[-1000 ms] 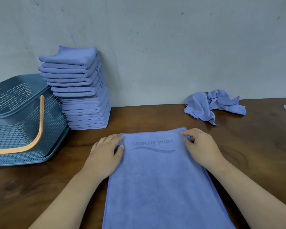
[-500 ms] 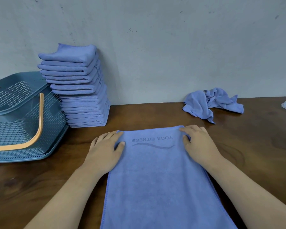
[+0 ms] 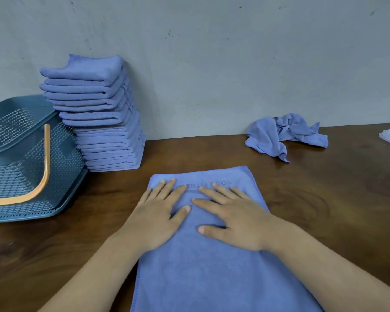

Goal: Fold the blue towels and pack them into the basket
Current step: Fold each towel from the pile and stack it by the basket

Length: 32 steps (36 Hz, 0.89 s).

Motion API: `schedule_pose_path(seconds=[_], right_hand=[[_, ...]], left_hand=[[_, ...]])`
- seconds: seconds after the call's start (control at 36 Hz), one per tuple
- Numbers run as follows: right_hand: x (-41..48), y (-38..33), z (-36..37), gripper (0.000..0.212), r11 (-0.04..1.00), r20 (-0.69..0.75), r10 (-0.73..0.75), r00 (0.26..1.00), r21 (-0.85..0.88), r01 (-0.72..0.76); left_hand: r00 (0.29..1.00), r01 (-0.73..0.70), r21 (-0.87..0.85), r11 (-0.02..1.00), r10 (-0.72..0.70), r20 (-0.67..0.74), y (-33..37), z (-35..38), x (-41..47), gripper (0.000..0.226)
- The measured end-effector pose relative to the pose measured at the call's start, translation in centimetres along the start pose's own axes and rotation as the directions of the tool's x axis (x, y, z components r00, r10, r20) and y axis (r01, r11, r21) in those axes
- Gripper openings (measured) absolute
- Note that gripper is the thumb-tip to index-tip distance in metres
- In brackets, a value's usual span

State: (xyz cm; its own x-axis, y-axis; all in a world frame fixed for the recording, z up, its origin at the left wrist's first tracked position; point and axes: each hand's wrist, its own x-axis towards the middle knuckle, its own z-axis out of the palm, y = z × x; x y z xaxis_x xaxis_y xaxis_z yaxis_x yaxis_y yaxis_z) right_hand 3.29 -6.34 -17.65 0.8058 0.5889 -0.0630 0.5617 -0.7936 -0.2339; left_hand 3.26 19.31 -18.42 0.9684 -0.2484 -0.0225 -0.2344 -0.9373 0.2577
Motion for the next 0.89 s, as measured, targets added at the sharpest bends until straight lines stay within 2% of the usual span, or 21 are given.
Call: schedule_pose_path(seconds=[0.11,0.25,0.39,0.53,0.61,0.72,0.89], right_hand=[[0.3,2.7,-0.8,0.095,0.987,-0.024,0.159,0.987,0.007,-0.159],[1.0,5.6,-1.1,0.097,0.961,-0.061,0.278,0.959,0.032,-0.276],[1.0,6.0,-1.0,0.093,0.963,-0.076,0.270,0.960,0.046,-0.267],[-0.6,4.0,-1.8,0.078,0.969,-0.130,0.232,0.964,-0.059,-0.241],[-2.1,1.3,-1.8,0.081,0.984,-0.078,0.164,0.983,-0.058,-0.168],[-5.0,-1.7,-1.0,0.088,0.987,0.000,0.155,0.988,0.049,-0.155],[-11.1,-2.2,1.1,0.086,0.980,-0.037,0.197,0.980,0.015,-0.196]], left_hand=[[0.997,0.066,0.025,0.998,-0.067,0.040,-0.4,-0.6,1.1,0.076],[0.995,0.086,0.013,0.996,-0.087,0.045,-1.2,-0.9,2.0,0.090],[0.996,0.075,-0.022,0.997,-0.074,0.044,-1.7,-1.2,1.8,0.103],[0.997,0.075,-0.021,0.997,-0.075,0.033,-1.2,-1.8,0.1,0.077],[1.000,-0.027,0.017,0.999,0.027,0.010,0.0,-2.1,-1.9,0.067],[0.992,-0.104,-0.035,0.994,0.106,0.061,1.4,-1.4,-5.6,0.070],[0.993,-0.105,-0.001,0.995,0.104,0.049,0.2,0.0,-11.2,0.077]])
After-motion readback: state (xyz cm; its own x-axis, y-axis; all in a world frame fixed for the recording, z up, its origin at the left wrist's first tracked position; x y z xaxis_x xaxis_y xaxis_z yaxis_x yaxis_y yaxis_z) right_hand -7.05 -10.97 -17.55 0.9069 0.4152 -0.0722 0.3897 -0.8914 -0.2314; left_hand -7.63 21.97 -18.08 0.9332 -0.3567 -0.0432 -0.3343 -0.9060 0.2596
